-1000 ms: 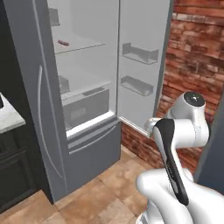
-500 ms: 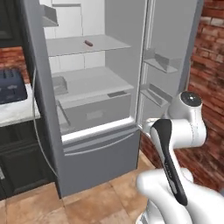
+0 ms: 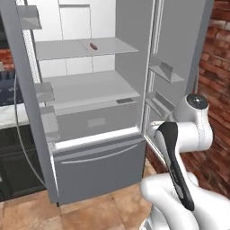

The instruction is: Retrieve the sausage and cheese from the fridge and place them on the cutting board on the counter.

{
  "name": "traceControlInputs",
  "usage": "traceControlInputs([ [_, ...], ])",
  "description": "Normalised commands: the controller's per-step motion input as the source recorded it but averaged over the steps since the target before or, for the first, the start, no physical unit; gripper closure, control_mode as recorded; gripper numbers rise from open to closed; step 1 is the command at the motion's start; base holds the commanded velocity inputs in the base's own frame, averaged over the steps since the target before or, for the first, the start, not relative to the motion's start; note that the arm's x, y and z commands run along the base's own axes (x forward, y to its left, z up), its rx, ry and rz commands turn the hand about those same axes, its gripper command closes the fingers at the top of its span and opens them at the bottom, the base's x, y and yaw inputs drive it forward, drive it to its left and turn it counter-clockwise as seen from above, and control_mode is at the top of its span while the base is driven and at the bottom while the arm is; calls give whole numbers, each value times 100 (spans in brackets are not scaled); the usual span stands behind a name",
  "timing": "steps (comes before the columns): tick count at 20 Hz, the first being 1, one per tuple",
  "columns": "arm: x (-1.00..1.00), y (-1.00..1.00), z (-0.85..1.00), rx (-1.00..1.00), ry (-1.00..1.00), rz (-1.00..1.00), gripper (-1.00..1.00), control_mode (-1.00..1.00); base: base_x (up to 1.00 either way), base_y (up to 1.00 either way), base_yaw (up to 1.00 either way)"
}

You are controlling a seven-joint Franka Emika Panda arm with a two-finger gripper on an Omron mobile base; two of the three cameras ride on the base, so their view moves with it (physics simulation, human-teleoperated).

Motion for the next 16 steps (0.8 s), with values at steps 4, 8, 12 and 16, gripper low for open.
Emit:
traceControlInputs([
  [4, 0, 0, 0, 0, 0, 0, -100, 100, 42, 4, 6],
  [8, 0, 0, 0, 0, 0, 0, -100, 100, 76, 17, 0],
  [12, 0, 0, 0, 0, 0, 0, -100, 100, 92, 30, 0],
  [16, 0, 0, 0, 0, 0, 0, -100, 100, 79, 41, 0],
])
